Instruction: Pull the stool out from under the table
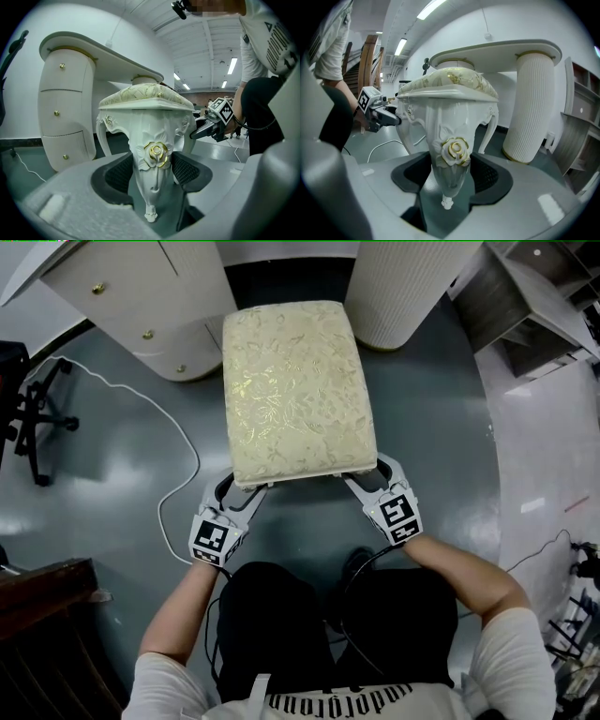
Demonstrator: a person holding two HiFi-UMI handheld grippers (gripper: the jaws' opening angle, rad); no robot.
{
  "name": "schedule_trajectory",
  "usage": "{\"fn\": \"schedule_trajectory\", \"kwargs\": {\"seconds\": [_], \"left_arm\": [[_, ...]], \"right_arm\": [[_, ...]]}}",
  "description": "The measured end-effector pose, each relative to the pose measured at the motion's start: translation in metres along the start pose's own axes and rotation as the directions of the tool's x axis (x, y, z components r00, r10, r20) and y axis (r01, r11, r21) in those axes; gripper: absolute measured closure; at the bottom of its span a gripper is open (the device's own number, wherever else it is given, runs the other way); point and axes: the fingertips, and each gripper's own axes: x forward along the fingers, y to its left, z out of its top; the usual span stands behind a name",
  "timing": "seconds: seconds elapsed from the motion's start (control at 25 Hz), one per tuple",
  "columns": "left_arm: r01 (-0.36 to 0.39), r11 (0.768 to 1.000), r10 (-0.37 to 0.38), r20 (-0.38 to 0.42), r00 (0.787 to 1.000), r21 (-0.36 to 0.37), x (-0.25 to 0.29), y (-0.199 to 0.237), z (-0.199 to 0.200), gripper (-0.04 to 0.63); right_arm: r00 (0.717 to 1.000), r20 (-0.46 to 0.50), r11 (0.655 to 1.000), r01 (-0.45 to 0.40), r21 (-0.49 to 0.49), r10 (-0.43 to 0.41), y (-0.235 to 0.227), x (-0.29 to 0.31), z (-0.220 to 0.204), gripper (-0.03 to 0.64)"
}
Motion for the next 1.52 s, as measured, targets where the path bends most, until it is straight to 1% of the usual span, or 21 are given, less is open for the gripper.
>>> {"fn": "schedule_trajectory", "kwargs": {"seconds": [0.16,0.28,0.36,0.44,0.56,0.68,0.84,0.96,1.08,1.16,1.28,1.36,1.52], "left_arm": [[-0.013,0.999,0.012,0.029,1.000,0.033,-0.011,0.002,0.000,0.311],[-0.030,0.999,0.030,0.041,0.999,0.018,-0.032,0.002,0.013,0.310],[-0.042,0.999,0.042,0.035,0.998,0.003,-0.047,-0.001,0.029,0.311],[-0.052,0.999,0.052,0.026,0.998,0.002,-0.065,-0.007,0.052,0.311],[-0.059,0.998,0.059,0.020,0.998,-0.010,-0.094,-0.022,0.102,0.311],[-0.064,0.998,0.065,0.036,0.997,-0.029,-0.129,-0.031,0.170,0.314],[-0.090,0.994,0.093,0.042,0.995,-0.059,-0.185,-0.027,0.264,0.324],[-0.094,0.994,0.097,0.067,0.993,-0.053,-0.215,-0.029,0.346,0.338],[-0.098,0.995,0.100,0.085,0.991,-0.032,-0.244,-0.041,0.422,0.353],[-0.098,0.995,0.099,0.098,0.990,-0.016,-0.262,-0.051,0.465,0.362],[-0.100,0.995,0.101,0.117,0.988,-0.013,-0.287,-0.060,0.516,0.376],[-0.101,0.995,0.101,0.131,0.986,-0.011,-0.299,-0.069,0.545,0.377],[-0.105,0.994,0.110,0.154,0.982,-0.037,-0.320,-0.086,0.599,0.382]], "right_arm": [[0.999,0.032,1.000,-0.009,-0.016,0.009,0.000,-0.006,0.005,0.338],[0.999,0.033,1.000,-0.002,0.001,0.002,-0.002,-0.019,0.014,0.325],[1.000,0.026,1.000,-0.004,0.021,0.003,0.001,-0.033,0.023,0.327],[1.000,0.012,0.999,-0.004,0.051,0.004,0.005,-0.050,0.037,0.330],[1.000,-0.016,0.996,-0.004,0.088,0.006,0.008,-0.086,0.068,0.341],[1.000,-0.003,0.998,-0.008,0.070,0.008,0.015,-0.126,0.131,0.357],[0.999,0.053,1.000,-0.009,0.029,0.007,0.037,-0.176,0.245,0.398],[0.995,0.098,1.000,0.008,0.015,-0.009,0.047,-0.224,0.333,0.424],[0.994,0.106,1.000,0.005,-0.030,-0.002,0.056,-0.281,0.408,0.451],[0.995,0.100,0.999,0.001,-0.047,0.004,0.063,-0.318,0.449,0.457],[0.994,0.111,0.999,0.003,-0.043,0.002,0.065,-0.362,0.507,0.462],[0.993,0.121,0.998,0.002,-0.056,0.004,0.063,-0.388,0.537,0.466],[0.989,0.151,0.998,0.007,-0.069,0.004,0.057,-0.429,0.589,0.477]]}}
